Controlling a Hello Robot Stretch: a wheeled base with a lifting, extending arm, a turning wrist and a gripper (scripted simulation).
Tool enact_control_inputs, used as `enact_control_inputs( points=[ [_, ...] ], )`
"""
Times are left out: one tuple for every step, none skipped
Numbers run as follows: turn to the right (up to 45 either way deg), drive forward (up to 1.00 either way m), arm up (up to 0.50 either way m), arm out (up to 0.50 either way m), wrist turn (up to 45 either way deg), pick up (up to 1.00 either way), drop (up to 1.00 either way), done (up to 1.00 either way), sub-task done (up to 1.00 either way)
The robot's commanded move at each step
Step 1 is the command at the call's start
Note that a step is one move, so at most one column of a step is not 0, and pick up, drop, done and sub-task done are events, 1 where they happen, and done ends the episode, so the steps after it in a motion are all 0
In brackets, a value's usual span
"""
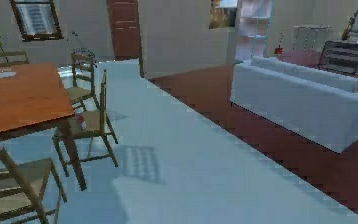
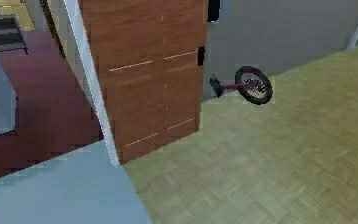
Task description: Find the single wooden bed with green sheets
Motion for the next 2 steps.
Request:
enact_control_inputs(
  points=[
    [0.0,1.0,0.0,0.0,0.0,0.0,0.0,0.0,0.0],
    [0.0,1.0,0.0,0.0,0.0,0.0,0.0,0.0,0.0]
  ],
)
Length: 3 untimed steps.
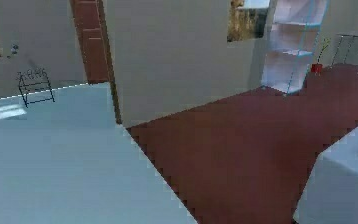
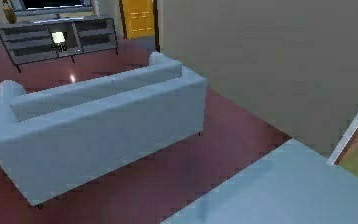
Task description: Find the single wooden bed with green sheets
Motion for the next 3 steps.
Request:
enact_control_inputs(
  points=[
    [0.0,0.65,0.0,0.0,0.0,0.0,0.0,0.0,0.0],
    [15.0,0.0,0.0,0.0,0.0,0.0,0.0,0.0,0.0],
    [3.0,0.0,0.0,0.0,0.0,0.0,0.0,0.0,0.0]
  ],
)
